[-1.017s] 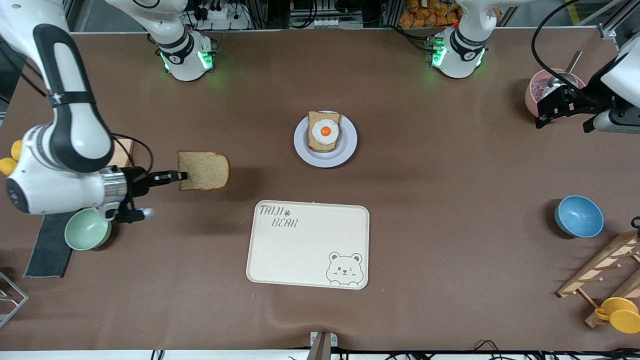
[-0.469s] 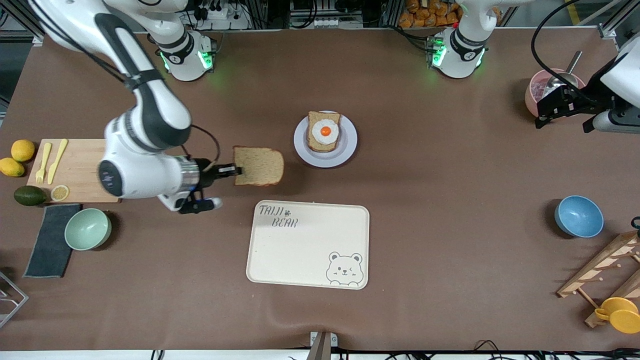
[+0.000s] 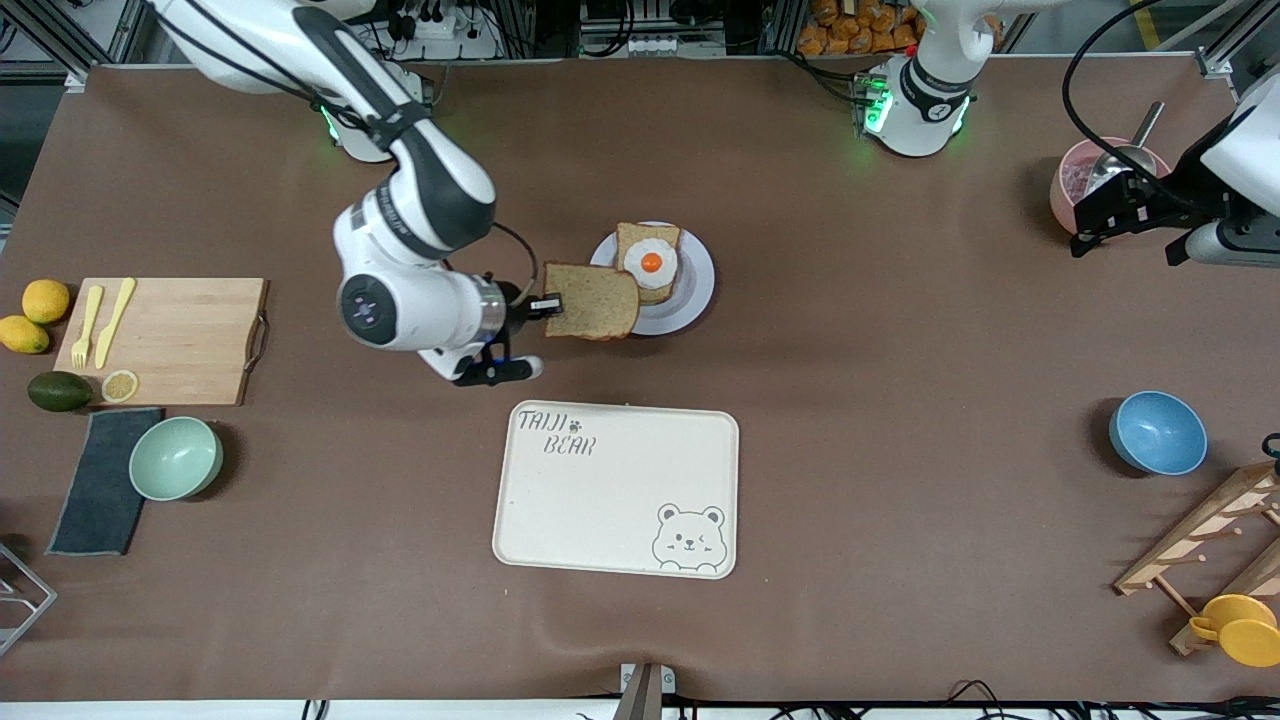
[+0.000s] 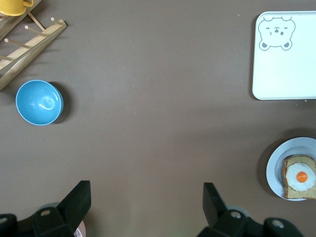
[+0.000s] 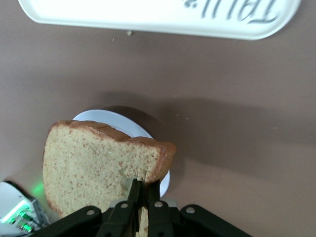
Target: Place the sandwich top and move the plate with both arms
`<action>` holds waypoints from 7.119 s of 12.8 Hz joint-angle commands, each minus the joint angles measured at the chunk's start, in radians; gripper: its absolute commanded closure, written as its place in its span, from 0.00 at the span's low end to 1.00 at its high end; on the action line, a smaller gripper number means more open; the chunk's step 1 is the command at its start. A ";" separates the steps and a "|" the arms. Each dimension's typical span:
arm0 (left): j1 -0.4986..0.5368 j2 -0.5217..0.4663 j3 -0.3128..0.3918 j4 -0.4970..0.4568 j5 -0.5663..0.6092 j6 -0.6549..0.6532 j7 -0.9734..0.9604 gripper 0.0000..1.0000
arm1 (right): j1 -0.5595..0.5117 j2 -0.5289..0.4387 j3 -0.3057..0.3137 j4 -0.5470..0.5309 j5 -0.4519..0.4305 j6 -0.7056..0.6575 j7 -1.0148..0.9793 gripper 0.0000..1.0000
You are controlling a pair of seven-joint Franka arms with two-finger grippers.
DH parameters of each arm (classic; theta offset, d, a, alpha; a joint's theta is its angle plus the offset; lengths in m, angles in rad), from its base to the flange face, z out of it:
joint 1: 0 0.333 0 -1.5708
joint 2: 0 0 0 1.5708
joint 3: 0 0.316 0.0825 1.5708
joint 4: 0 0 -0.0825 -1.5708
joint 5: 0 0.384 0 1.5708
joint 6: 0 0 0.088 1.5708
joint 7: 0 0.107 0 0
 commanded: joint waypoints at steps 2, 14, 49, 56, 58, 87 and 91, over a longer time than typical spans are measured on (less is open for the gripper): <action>0.006 -0.007 -0.003 -0.006 -0.009 0.009 -0.006 0.00 | 0.093 -0.016 0.002 -0.102 -0.023 0.148 0.048 1.00; 0.006 -0.007 -0.003 -0.010 -0.009 0.008 -0.006 0.00 | 0.205 -0.005 0.005 -0.207 -0.020 0.294 0.297 0.42; -0.016 0.052 -0.039 -0.597 -0.628 0.142 0.358 0.00 | -0.161 -0.399 -0.394 0.192 -0.386 -0.468 -0.360 0.00; -0.046 0.189 -0.157 -0.745 -0.841 0.425 0.558 0.00 | -0.165 -0.428 -0.420 0.183 -0.385 -0.442 -0.384 0.00; -0.062 0.224 -0.172 -0.799 -0.939 0.509 0.650 0.00 | -0.161 -0.433 -0.430 0.183 -0.379 -0.444 -0.383 0.00; -0.293 0.499 -0.206 -0.808 -1.673 0.798 1.180 0.95 | -0.163 -0.476 -0.455 0.154 -0.326 -0.438 -0.381 0.00; -0.295 0.507 -0.206 -0.805 -1.674 0.798 1.180 1.00 | -0.160 -0.473 -0.455 0.152 -0.326 -0.442 -0.381 0.00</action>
